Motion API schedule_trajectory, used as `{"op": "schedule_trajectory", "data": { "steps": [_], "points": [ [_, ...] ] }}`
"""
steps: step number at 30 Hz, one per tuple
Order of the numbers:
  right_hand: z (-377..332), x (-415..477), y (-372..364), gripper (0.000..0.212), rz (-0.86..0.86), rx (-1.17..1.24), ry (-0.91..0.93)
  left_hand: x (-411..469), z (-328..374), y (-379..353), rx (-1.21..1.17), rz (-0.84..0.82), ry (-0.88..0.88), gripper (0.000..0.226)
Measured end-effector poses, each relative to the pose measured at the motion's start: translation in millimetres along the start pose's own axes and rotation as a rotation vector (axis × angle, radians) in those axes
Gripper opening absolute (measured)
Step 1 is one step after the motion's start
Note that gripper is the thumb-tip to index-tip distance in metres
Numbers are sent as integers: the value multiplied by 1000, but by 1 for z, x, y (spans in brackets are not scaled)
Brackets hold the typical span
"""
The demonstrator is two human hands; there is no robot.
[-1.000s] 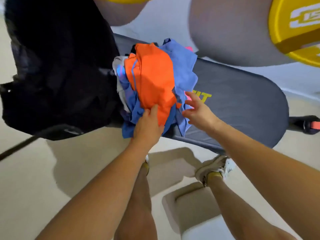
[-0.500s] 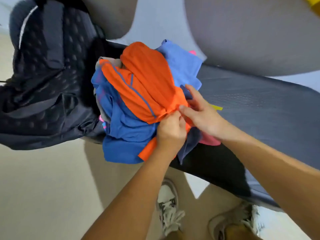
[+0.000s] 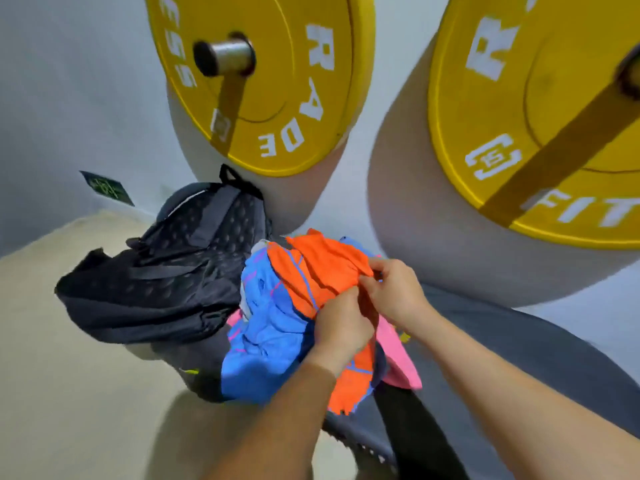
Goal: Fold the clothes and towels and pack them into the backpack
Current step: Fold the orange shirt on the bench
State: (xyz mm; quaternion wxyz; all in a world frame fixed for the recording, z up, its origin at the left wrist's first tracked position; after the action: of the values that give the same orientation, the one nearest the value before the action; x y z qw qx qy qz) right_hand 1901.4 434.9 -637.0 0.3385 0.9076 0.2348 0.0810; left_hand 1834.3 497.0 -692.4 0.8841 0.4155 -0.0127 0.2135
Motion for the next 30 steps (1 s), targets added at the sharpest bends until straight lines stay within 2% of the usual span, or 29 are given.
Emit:
{"op": "schedule_trajectory", "data": {
  "steps": [2,5,9,11,13,16,18,19,21,23,25,27,29,30],
  "points": [
    [-26,-23,30,17,25,44,18,-16,23,23,-37,21,29,7],
    [-42,-45,66,24,40,174,-29,-38,49,60,-161,84,54,25],
    [-28,-72,98,40,20,571,-208,-54,80,95,-128,86,18,20],
    [-18,-88,107,36,-35,791,-328,-55,104,106,-81,44,-59,18],
    [-4,-95,118,34,-76,912,-431,-51,124,109,-72,-13,-97,21],
    [18,-101,142,31,-78,856,-473,-50,142,84,-264,-123,-68,37],
    [24,-104,162,27,-94,792,-424,-47,153,67,-434,-98,-51,32],
    [22,-106,171,27,-130,775,-387,-44,159,64,-497,-33,-56,28],
    [9,-115,186,28,-224,740,-311,-42,178,67,-548,59,-141,12],
    [-7,-128,196,25,-320,703,-251,-42,207,56,-542,-34,-307,35],
    [-14,-137,208,27,-350,666,-235,-48,228,42,-526,-128,-414,38],
    [-11,-137,228,30,-265,586,-220,-49,235,40,-565,-140,-410,21],
    [2,-134,253,33,-75,431,-188,-47,237,46,-628,-166,-391,3],
    [8,-133,264,34,21,339,-155,-46,236,52,-638,-162,-390,9]
  ]
}}
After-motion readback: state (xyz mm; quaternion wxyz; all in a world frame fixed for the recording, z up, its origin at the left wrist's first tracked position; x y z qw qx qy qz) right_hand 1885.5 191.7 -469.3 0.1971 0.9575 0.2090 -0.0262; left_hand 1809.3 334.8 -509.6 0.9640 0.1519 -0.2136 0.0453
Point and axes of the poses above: each hand's wrist, its own x-axis towards the middle knuckle, its own y-axis out of the back of the hand, z = x × y, the point moved 10 cm from there along x, towards the middle knuckle, and after that the axes turned 15 degrees about -y, right-handed, at the moved point
